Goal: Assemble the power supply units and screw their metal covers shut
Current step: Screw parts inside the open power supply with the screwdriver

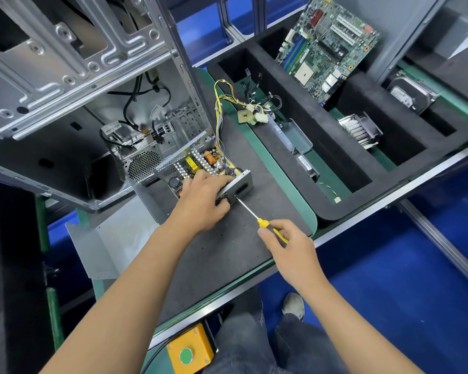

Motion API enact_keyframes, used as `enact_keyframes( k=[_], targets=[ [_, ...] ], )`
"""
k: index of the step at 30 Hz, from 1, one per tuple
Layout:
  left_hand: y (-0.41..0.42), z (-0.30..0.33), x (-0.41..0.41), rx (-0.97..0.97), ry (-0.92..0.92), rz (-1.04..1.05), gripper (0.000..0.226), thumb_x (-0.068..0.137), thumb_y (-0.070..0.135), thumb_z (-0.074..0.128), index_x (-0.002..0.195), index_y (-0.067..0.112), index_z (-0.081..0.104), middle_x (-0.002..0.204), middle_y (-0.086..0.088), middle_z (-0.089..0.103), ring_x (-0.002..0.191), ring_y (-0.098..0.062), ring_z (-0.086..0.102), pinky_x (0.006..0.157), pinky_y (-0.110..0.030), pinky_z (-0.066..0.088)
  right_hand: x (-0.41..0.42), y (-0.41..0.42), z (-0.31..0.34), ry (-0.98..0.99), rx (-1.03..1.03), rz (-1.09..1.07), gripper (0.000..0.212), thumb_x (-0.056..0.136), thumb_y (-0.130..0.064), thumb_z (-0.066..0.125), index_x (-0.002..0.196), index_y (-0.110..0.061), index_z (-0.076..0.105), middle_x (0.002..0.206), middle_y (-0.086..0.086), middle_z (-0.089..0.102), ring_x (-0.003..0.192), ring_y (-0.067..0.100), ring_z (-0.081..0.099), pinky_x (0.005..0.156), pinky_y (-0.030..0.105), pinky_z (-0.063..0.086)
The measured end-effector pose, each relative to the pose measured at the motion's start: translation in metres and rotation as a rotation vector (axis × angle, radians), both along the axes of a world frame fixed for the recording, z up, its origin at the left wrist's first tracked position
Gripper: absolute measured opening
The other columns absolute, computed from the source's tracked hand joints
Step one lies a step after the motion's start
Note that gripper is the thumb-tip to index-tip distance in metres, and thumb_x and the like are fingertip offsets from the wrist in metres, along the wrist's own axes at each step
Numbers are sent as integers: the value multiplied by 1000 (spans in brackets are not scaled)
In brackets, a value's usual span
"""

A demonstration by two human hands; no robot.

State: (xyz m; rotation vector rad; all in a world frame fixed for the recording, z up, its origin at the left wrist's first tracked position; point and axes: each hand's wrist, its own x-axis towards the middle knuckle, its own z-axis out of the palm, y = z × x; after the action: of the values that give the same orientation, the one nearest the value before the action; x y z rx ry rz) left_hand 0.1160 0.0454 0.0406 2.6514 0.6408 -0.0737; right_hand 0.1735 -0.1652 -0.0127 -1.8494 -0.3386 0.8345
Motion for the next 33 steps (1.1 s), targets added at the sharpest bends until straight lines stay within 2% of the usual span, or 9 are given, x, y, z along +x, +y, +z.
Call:
enact_keyframes(
  k=[5, 9, 11, 14, 16, 18, 22, 28, 33],
  targets=[
    [1, -3, 2, -15, 6, 28, 40, 86, 17, 56, 122, 33, 59, 92, 7, 56, 99, -15, 32, 82, -29, 18, -4, 2, -2, -13, -7, -65, 10, 93, -42, 64, 90, -33, 63, 83, -12, 65, 78, 0, 56, 62, 10, 42],
    [0, -4, 2, 8, -10, 33, 31, 85, 15, 58, 113, 26, 62, 81, 15, 43, 97, -16, 31, 83, -32, 20, 0, 6, -2, 80, -35, -70, 34, 100, -44, 47, 83, -26, 71, 71, -8, 67, 58, 6, 51, 55, 19, 42],
    [-1, -4, 2, 13, -22, 39, 29, 84, 14, 58, 111, 26, 63, 81, 17, 39, 97, -16, 31, 83, -31, 20, 1, 5, -1, 88, -10, -51, 15, 96, -43, 57, 100, -32, 67, 85, -10, 66, 64, 1, 54, 58, 15, 43],
    [-2, -3, 2, 11, -14, 56, 29, 84, 16, 59, 110, 28, 63, 83, 13, 42, 100, -18, 35, 83, -31, 19, -2, 4, -1, 23, 15, -66, 20, 86, -31, 75, 100, -32, 60, 97, -6, 57, 78, -2, 55, 64, 11, 43],
    [-2, -3, 3, 7, -6, 65, 29, 84, 17, 58, 110, 28, 63, 85, 9, 45, 101, -19, 36, 83, -30, 18, 0, 5, 2, 10, 24, -132, 6, 91, -30, 68, 85, -30, 67, 83, -5, 65, 73, 7, 60, 61, 12, 43],
    [-2, -3, 3, 5, -2, 68, 29, 83, 16, 58, 109, 29, 63, 86, 8, 46, 102, -20, 37, 82, -30, 18, 2, 5, 1, 15, -4, -103, 24, 97, -32, 56, 79, -28, 71, 73, -2, 68, 64, 13, 58, 62, 23, 47],
    [-1, -4, 3, -5, 28, 88, 29, 84, 20, 58, 110, 33, 61, 92, 4, 48, 104, -23, 39, 82, -29, 19, 0, 7, 0, 1, -43, 5, 18, 91, -34, 68, 107, -34, 60, 95, -12, 54, 79, 3, 53, 63, 13, 40],
    [-1, -6, 3, -9, 65, 114, 28, 84, 24, 59, 110, 34, 60, 98, 1, 49, 106, -28, 41, 87, -30, 21, 1, 5, -3, 58, -19, -44, 17, 99, -26, 53, 91, -32, 68, 89, -2, 67, 66, 6, 58, 57, 11, 42],
    [-1, -6, 3, -9, 73, 114, 27, 84, 24, 58, 108, 36, 59, 98, 1, 49, 107, -30, 41, 87, -30, 22, -2, 4, -4, 51, -34, -43, 24, 85, -28, 75, 98, -37, 57, 103, -9, 55, 89, 1, 56, 64, 14, 39]
  ],
)
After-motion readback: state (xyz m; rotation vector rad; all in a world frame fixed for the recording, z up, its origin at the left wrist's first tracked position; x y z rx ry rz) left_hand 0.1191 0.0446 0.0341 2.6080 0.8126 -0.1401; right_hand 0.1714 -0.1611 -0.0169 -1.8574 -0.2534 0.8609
